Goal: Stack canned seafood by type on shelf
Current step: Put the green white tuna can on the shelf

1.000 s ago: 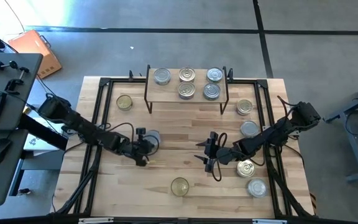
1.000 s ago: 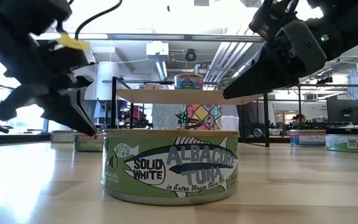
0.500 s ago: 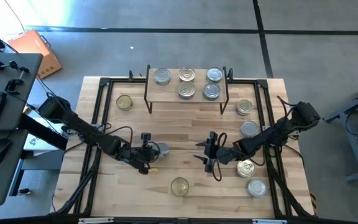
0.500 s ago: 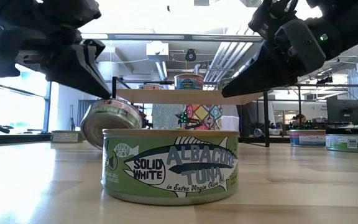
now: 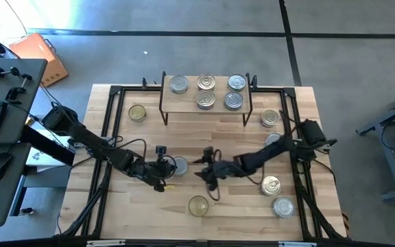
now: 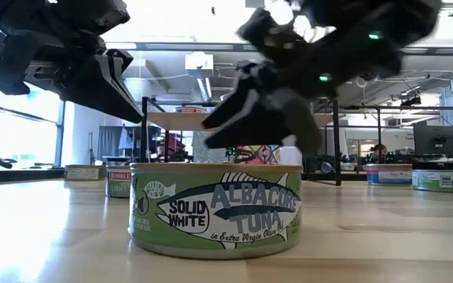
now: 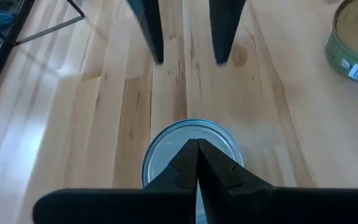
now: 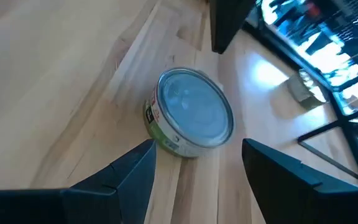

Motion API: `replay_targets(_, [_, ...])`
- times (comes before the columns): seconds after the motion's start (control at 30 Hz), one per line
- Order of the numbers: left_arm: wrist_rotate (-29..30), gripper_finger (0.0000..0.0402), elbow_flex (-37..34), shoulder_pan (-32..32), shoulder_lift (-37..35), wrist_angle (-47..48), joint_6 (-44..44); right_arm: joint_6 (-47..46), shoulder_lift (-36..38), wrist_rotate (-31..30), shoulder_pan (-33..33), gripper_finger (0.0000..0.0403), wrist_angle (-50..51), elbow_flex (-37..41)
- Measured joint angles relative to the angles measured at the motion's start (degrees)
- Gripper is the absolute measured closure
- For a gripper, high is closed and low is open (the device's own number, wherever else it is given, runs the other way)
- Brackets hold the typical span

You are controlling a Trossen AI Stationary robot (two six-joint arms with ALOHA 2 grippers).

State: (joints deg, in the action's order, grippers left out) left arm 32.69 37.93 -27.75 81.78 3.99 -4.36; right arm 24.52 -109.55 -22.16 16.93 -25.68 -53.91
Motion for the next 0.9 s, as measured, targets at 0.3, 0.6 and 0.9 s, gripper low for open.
replay_targets(0.3, [-3.66, 0.0321, -6.63, 0.02, -0.04, -9.48, 0.64, -3.52, -0.9, 6.38, -1.99, 0.0171, 11.66, -7.43])
replay_targets(0.6, [-8.78, 0.024, -11.32, 1.02, 5.79, -19.61, 12.32, -6.5, -0.93, 10.6, -1.53, 0.0171, 10.02, -6.19])
replay_targets(0.9, [-7.32, 0.0355, -10.95, 2.25, 12.24, -26.62, 12.15, -5.06, -0.99, 13.42, -1.53, 0.0171, 8.11, -6.19])
